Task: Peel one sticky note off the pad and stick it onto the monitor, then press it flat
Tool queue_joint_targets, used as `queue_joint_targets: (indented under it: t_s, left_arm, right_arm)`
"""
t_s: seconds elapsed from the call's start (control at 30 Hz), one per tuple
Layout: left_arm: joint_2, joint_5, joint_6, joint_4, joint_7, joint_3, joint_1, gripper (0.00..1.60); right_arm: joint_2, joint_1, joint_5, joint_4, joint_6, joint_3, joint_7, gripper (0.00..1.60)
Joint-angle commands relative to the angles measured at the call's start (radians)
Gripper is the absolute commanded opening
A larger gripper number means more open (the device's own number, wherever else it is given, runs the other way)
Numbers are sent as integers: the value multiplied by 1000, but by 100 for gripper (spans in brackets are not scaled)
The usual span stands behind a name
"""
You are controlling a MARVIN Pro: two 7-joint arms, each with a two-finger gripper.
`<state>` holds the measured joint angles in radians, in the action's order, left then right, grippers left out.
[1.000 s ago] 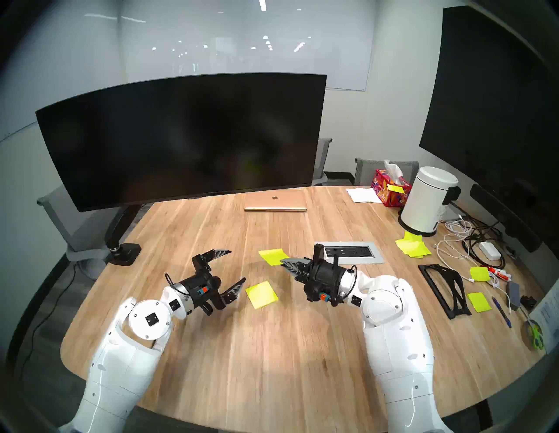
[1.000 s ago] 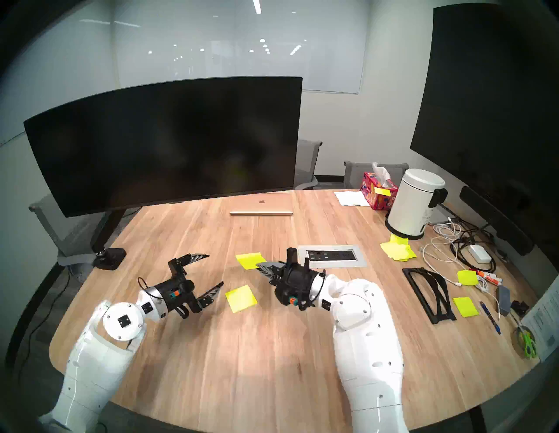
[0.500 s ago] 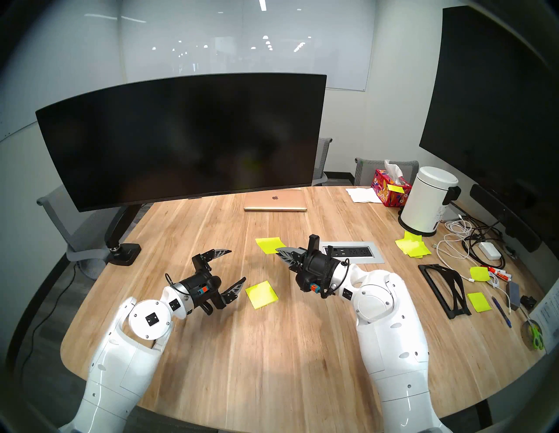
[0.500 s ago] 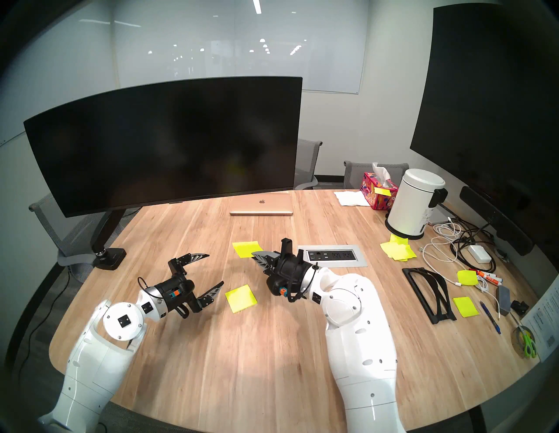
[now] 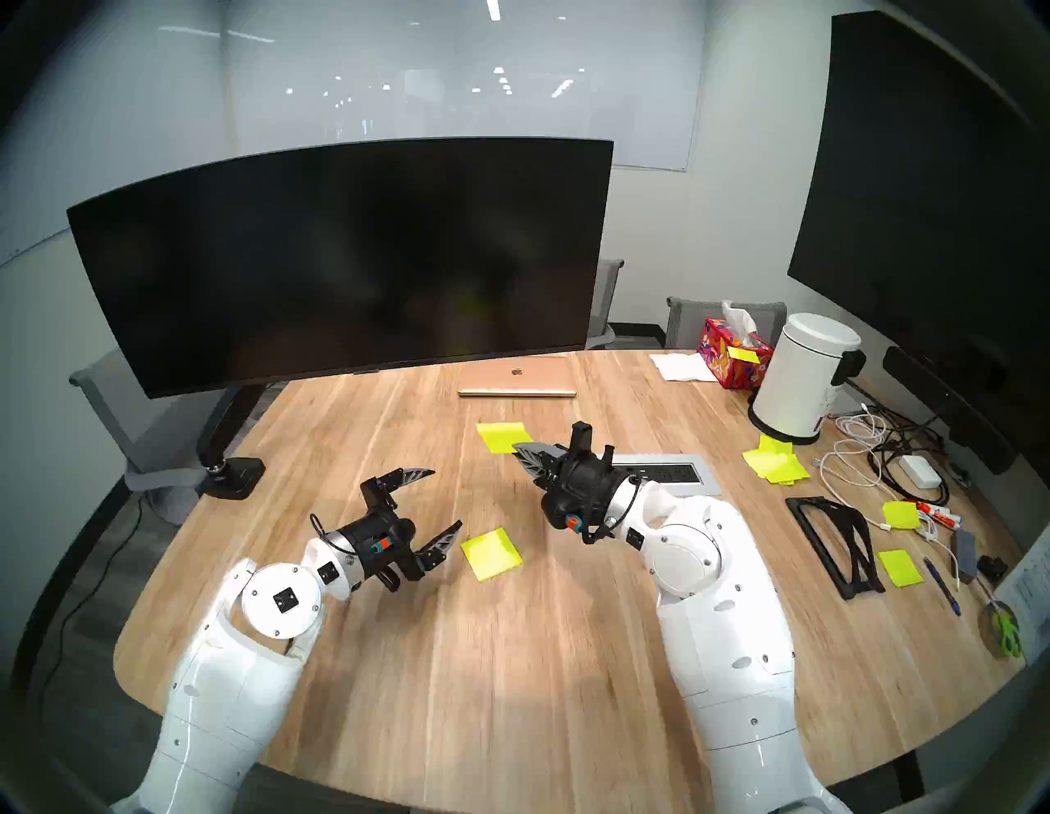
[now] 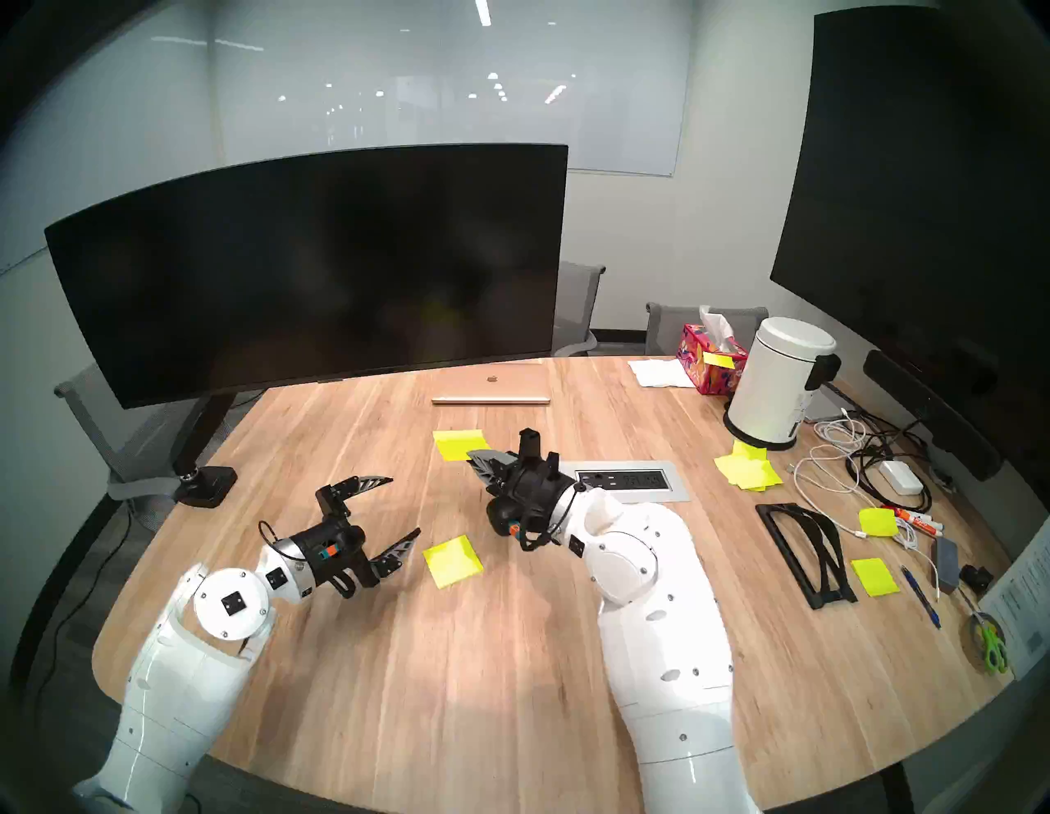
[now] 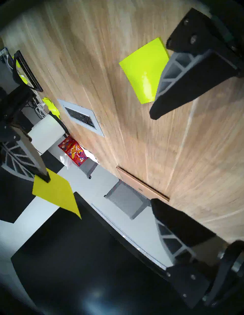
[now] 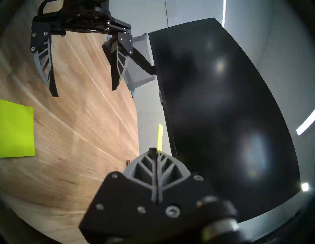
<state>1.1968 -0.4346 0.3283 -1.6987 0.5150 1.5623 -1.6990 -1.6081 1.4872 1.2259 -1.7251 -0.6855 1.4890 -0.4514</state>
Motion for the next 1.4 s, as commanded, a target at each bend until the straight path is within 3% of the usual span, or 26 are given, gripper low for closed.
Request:
queue_joint_targets:
  t_s: [0.0,0.07,0.37,0.87,1.37]
  left_arm:
    - [-1,-1,4,-22,-2,1,4,160]
    - [-1,-1,5,-22,-2,1,4,160]
    - [0,-1,5,-23,-2,2,4,160]
    - [1,-1,6,-22,-1,2,4,160]
    - [2,-2,5,-23,0,3,4,160]
  right_arm:
    - [-5,6,81,-66,14,-13,106,0]
    - [0,8,125,-78,15,-17,139,0]
    - [-9,-18,172,-77,54,-36,204,0]
    - [-34,-120,199,-41,145,-97,168,0]
    - [-30,-143,215,-5,177,-61,216,0]
